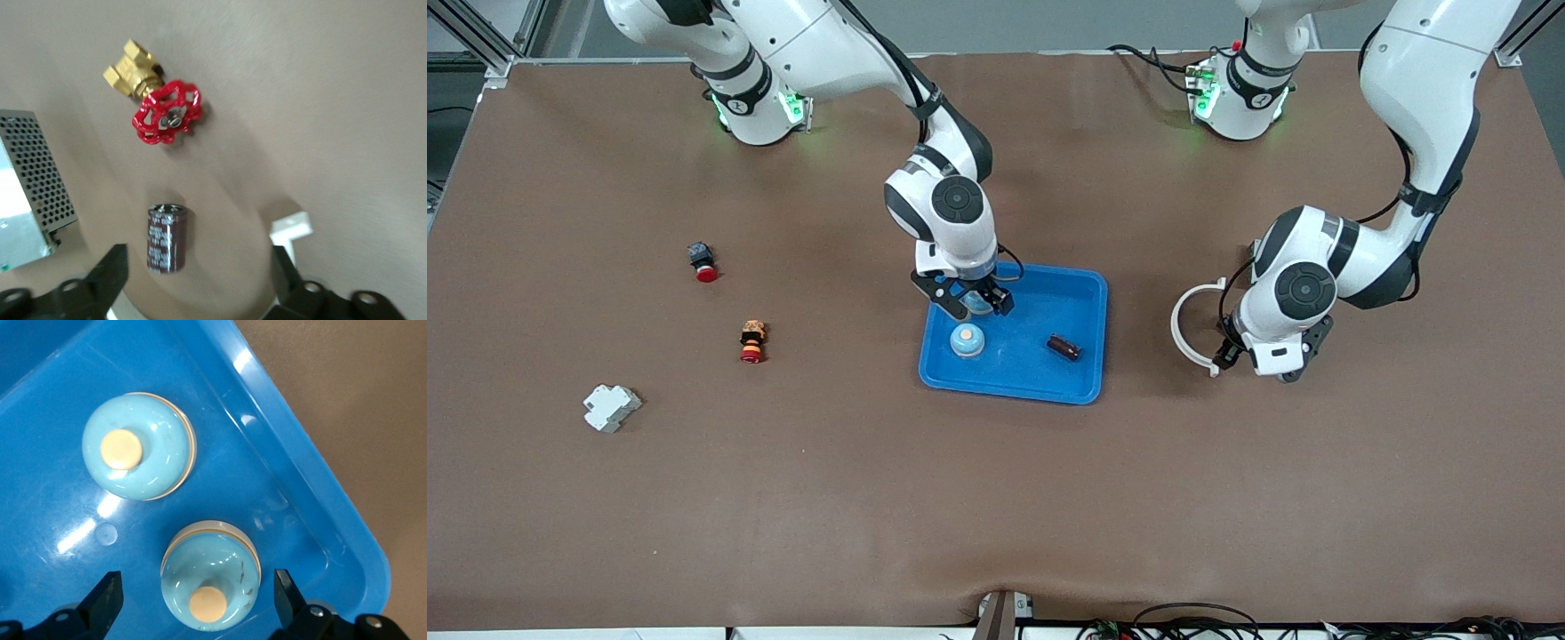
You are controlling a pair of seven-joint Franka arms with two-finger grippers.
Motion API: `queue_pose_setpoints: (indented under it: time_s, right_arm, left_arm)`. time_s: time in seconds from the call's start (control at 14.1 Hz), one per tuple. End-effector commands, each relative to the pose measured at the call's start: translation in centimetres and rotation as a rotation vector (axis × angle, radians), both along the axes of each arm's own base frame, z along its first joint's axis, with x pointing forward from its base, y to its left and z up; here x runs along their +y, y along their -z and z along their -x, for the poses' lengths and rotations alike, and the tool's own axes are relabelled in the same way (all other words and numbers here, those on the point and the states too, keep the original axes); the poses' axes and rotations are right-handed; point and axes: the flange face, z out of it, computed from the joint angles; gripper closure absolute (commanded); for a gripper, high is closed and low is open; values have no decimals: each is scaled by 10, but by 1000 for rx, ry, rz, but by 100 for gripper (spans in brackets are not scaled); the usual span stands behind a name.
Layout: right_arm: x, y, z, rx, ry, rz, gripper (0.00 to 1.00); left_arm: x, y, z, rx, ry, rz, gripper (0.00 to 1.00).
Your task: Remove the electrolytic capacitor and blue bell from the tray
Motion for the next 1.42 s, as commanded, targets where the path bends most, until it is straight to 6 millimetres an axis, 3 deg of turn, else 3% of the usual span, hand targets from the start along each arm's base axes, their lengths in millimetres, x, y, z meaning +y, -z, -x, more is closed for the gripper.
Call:
queue_pose_setpoints:
  time_s: [0.0, 0.28, 0.42, 0.5, 0.57, 0.64, 0.85, 1.06, 1.35]
  right_arm:
    - [7, 0, -2, -19, 7, 10, 5]
    - [10, 1, 3, -33, -24, 23, 60]
    - [11, 5, 5, -32, -30, 30, 65]
    - [13, 6, 8, -33, -37, 30, 75]
    - [13, 6, 8, -33, -37, 30, 92]
    - [13, 6, 8, -31, -36, 31, 100]
    - [15, 3, 8, -26, -35, 33, 100]
    - [19, -12, 3, -20, -31, 29, 100]
    - [24, -71, -25, 59, -35, 121, 100]
  left_arm:
    - [-25, -40, -19, -18, -62, 44, 0]
    - [-103, -50, -25, -44, -144, 106, 0]
    - [-147, -51, -28, -62, -201, 128, 0]
    - [-166, -48, -28, -63, -222, 135, 0]
    - [-180, -41, -25, -61, -226, 136, 0]
    - [-193, -31, -18, -51, -207, 136, 0]
    - [-235, -8, -6, -61, -178, 178, 0]
    - [-251, 12, 0, -71, -164, 213, 15]
    - [-259, 32, 6, -86, -126, 203, 33]
